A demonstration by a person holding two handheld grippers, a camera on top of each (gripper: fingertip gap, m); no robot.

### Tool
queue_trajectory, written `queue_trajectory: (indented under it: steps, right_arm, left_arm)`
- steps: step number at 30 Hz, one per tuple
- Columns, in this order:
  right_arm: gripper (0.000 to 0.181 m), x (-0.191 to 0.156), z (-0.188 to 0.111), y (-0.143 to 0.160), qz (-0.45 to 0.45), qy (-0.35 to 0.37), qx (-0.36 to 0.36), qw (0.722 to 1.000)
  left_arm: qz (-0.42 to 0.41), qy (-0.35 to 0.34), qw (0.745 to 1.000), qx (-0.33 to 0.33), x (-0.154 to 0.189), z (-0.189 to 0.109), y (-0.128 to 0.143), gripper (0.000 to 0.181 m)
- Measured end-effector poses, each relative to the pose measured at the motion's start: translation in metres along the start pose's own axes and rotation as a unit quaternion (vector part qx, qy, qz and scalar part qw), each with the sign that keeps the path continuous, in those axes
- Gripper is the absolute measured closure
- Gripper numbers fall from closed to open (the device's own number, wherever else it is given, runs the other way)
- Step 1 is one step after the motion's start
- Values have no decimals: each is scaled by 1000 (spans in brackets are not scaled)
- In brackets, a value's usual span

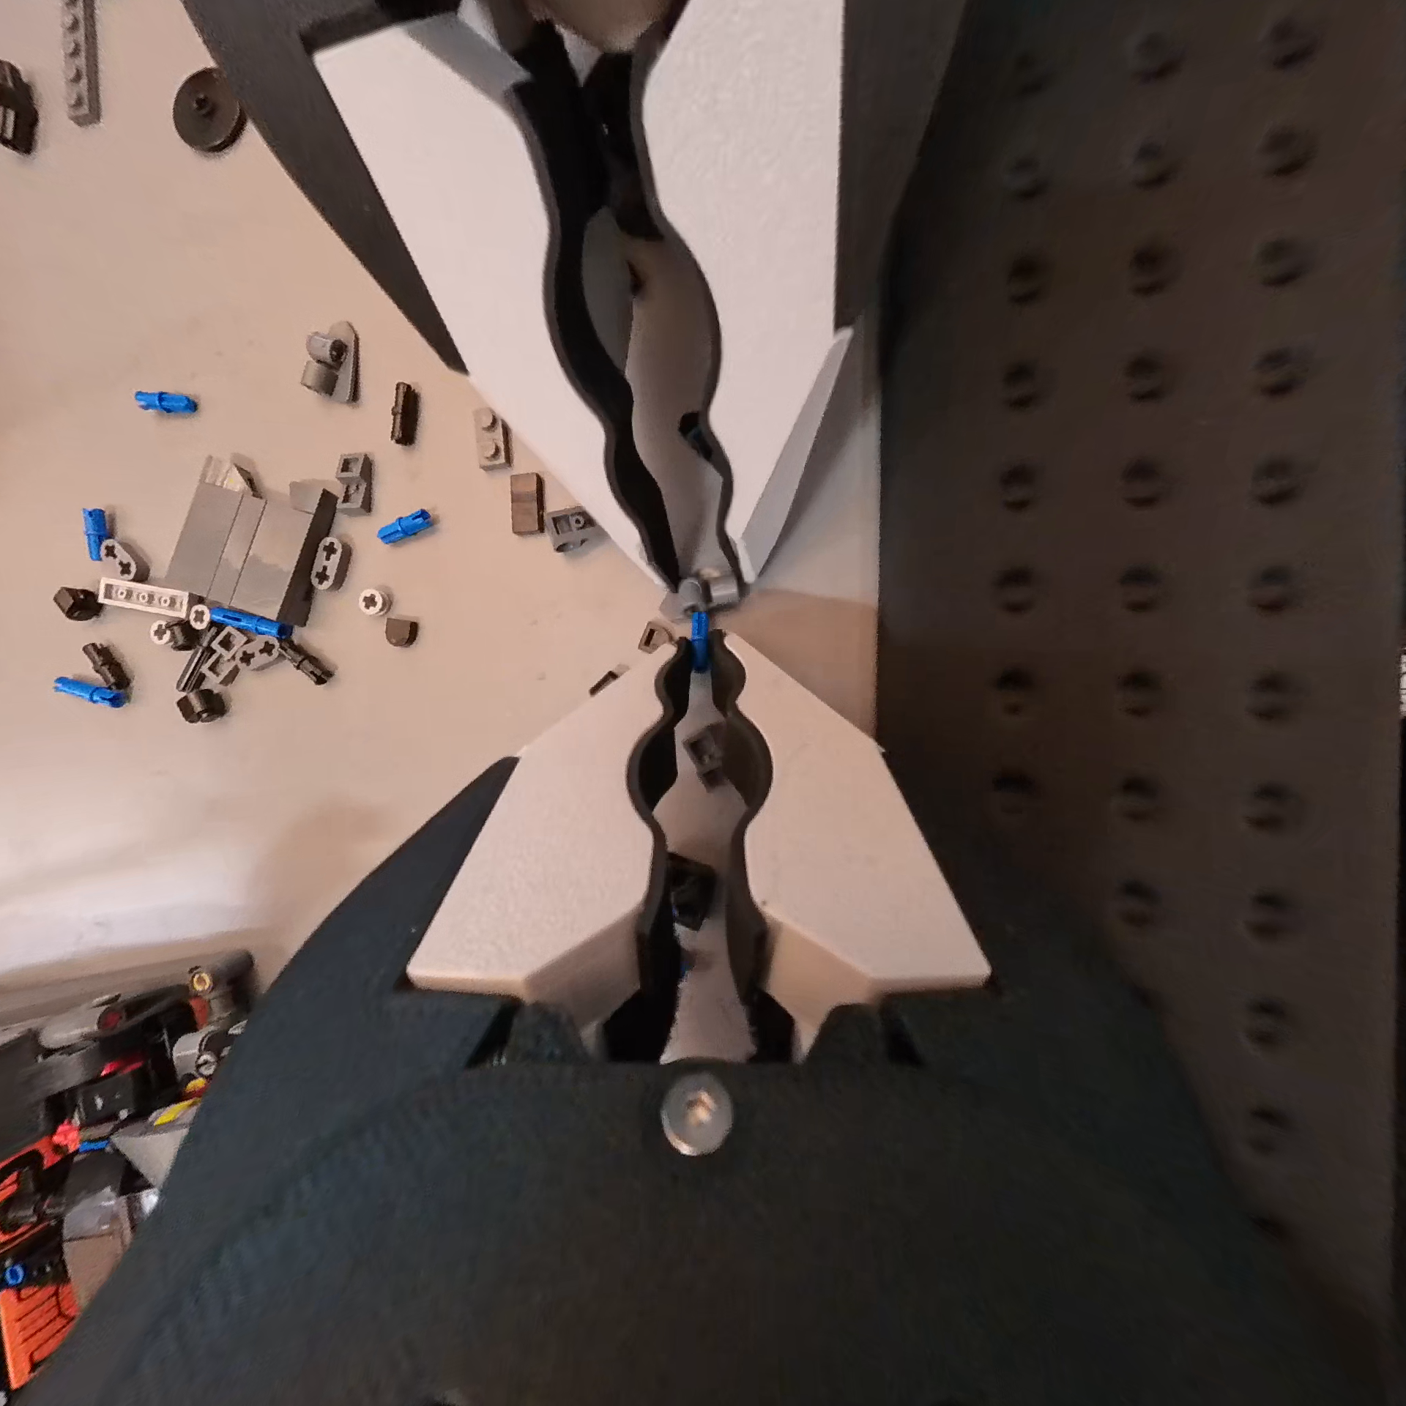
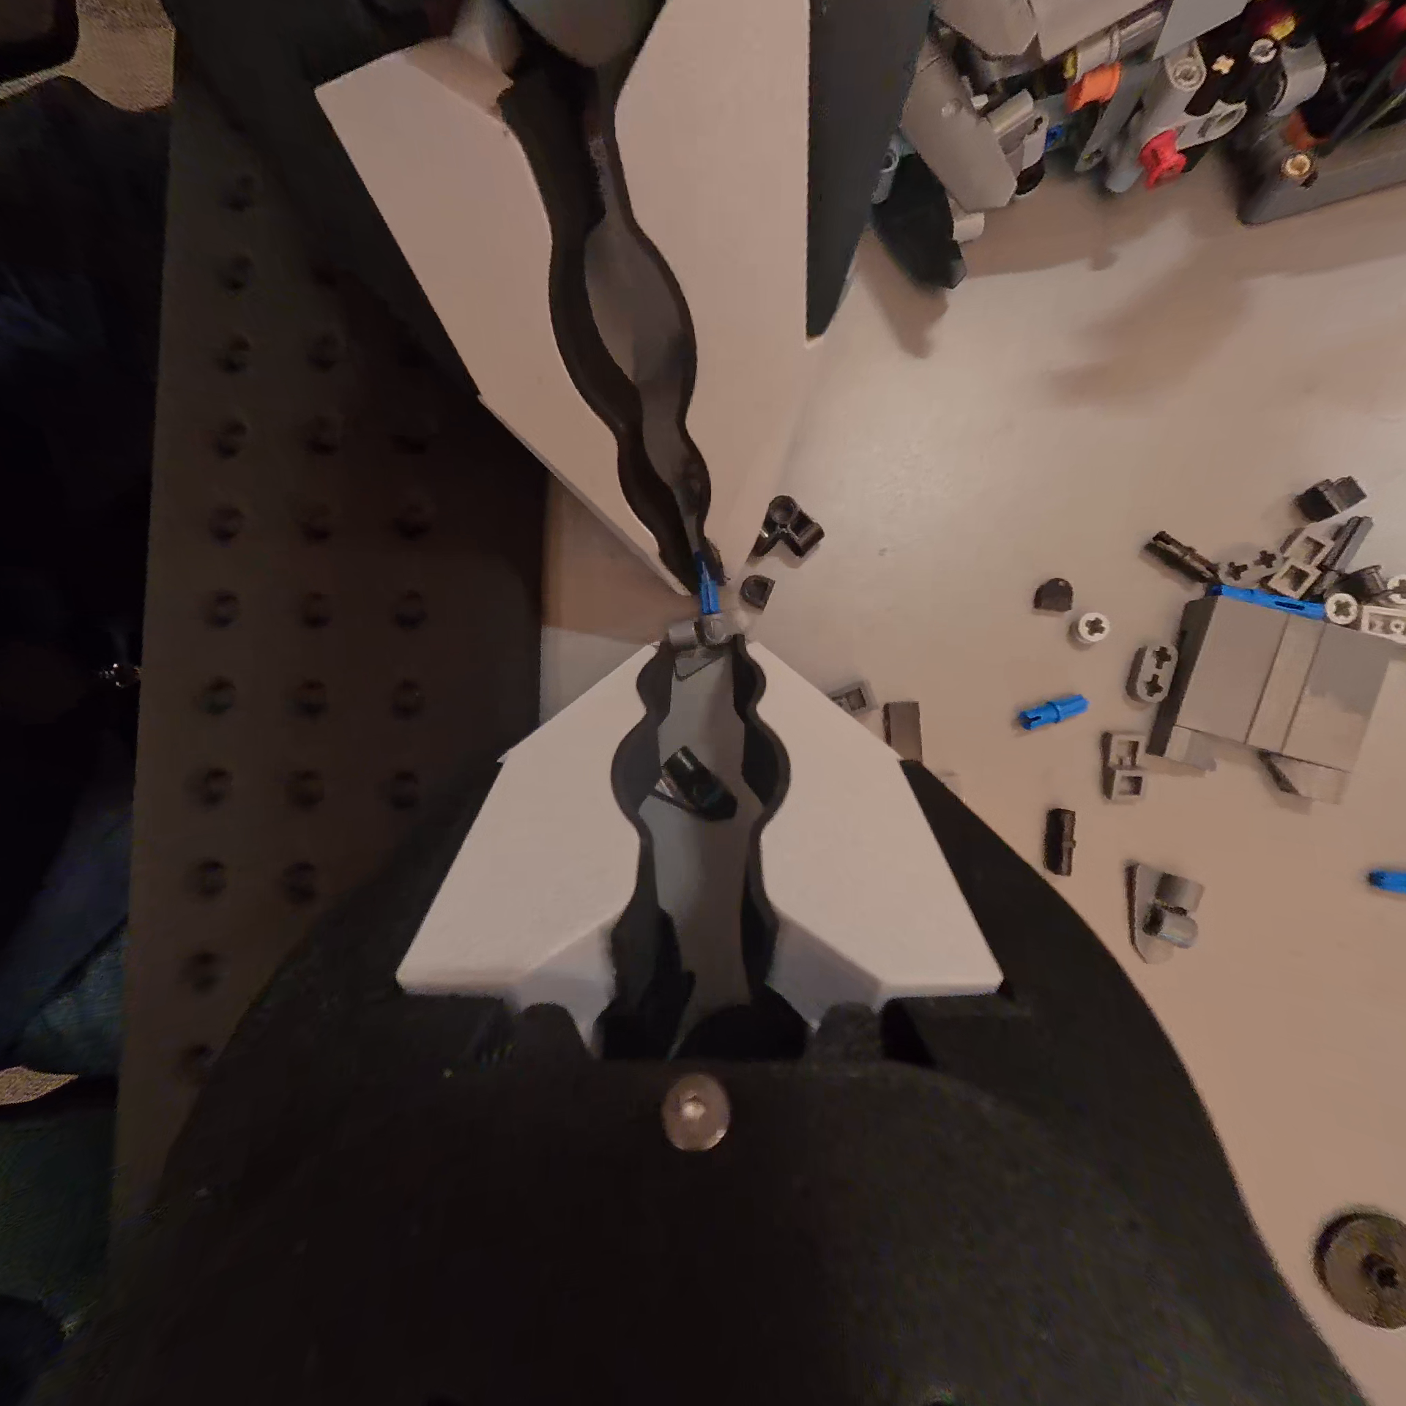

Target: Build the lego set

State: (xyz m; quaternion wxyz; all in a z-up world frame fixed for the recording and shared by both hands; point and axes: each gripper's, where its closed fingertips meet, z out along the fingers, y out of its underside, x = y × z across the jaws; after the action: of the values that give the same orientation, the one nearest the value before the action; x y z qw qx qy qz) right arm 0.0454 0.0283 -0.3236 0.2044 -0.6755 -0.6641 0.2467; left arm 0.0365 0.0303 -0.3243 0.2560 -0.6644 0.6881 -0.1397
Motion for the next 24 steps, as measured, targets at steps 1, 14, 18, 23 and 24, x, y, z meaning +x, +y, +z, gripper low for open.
queue_trajectory:
  steps: [1, 14, 18, 23, 24]
  right_arm:
    - [168, 0, 0, 0, -1, 2, 1, 1000]
    - [168, 0, 0, 1, 14, -8, 18, 1000]
    - [168, 0, 0, 1, 16, -9, 20, 1000]
    - [168, 0, -1, 2, 20, -13, 25, 999]
    - [168, 0, -1, 2, 20, -13, 25, 999]
  left_arm:
    - [0, -2, 1000, -2, 0, 1, 0, 179]
    - [2, -7, 1000, 18, 0, 0, -3, 179]
    - [1, -9, 1000, 16, 0, 1, -2, 179]
    - [1, -23, 999, 23, -1, 0, -4, 179]
    - [2, -28, 999, 25, -2, 0, -4, 179]
